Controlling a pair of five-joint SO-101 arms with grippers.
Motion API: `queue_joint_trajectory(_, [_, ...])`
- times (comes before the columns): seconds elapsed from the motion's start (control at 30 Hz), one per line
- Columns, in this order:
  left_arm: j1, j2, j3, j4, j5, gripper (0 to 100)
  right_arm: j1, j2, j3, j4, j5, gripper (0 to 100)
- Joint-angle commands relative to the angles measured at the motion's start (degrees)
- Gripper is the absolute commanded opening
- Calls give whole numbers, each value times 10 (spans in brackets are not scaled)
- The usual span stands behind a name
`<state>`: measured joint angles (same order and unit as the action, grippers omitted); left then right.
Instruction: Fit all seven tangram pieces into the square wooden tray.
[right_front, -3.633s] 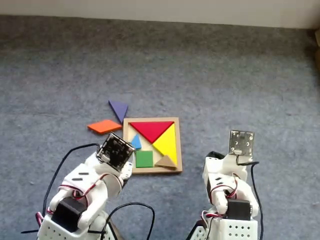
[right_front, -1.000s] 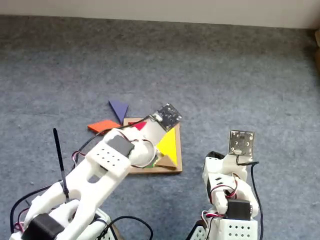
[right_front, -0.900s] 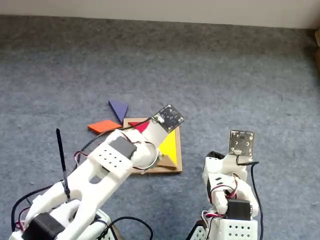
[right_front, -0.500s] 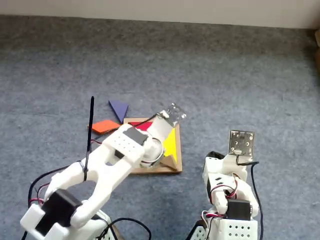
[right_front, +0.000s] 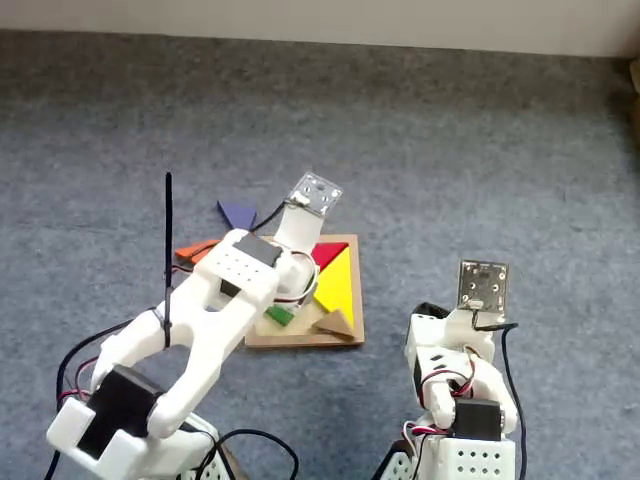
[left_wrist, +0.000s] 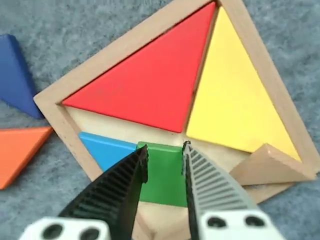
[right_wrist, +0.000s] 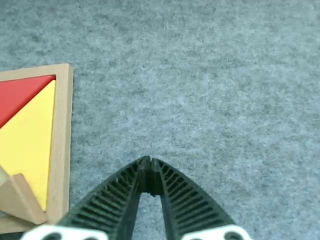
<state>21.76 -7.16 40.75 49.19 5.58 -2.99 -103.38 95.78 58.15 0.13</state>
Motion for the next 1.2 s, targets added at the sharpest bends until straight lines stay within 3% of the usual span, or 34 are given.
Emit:
queue_joint_trajectory(0.0, [20, -33, -26, 15, 4, 129, 7, 2, 63, -12, -2, 5])
queue_joint_trajectory(0.2, [108, -107, 25, 10, -7, 130, 7, 2, 63, -12, -2, 5])
queue_joint_trajectory(0.4, [140, -111, 47, -23, -25, 130, 7, 2, 63, -12, -2, 5])
queue_joint_trajectory(0.83, [139, -33, 36, -55, -26, 130, 7, 2, 63, -12, -2, 5])
queue_joint_trajectory(1.17, [104, -9, 11, 5, -26, 126, 7, 2, 63, -12, -2, 5])
